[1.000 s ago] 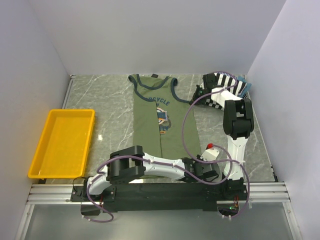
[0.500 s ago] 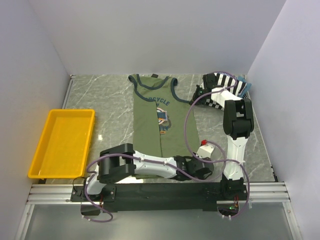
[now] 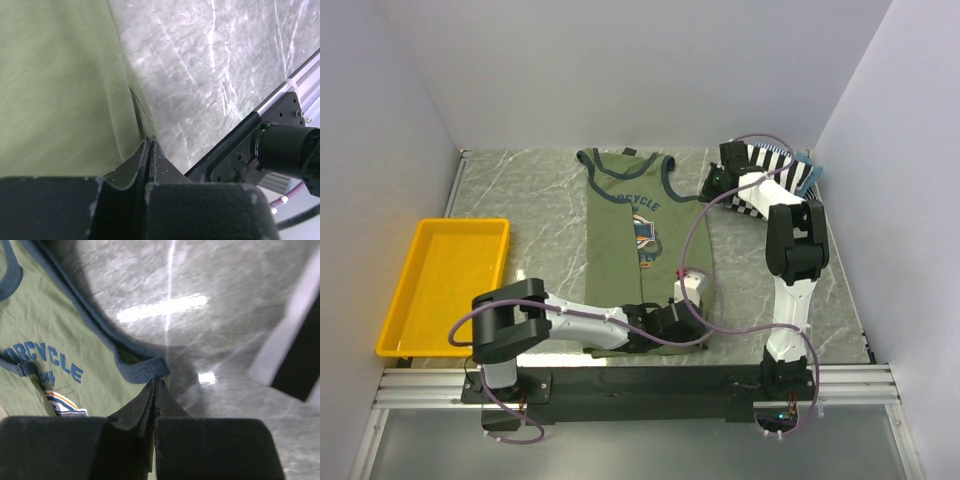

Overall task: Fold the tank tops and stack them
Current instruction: Fold the tank top

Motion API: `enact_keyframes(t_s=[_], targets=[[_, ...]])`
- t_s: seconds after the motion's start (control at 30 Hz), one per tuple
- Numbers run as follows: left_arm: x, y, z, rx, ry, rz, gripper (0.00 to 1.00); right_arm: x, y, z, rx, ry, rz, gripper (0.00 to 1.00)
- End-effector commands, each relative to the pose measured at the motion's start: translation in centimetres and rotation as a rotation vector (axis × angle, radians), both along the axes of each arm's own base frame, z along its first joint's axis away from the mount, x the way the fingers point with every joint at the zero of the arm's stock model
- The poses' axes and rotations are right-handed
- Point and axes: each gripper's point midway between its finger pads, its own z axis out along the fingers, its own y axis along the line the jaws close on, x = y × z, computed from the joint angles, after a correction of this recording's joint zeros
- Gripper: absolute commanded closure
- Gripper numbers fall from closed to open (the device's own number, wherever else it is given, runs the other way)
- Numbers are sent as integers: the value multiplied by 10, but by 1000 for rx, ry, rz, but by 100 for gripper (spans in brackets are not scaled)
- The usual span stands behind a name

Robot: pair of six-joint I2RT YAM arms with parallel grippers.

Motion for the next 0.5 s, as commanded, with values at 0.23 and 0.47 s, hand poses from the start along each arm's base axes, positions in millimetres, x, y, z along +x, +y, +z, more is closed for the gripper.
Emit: enact_keyframes(t_s=[0.23,0.47], targets=[[7,27,34,-175,56,88,99,17,17,48,-56,-126,-49,100],[4,55,38,-198,71,134,99,20,31,65,-90,-166,-59,100]])
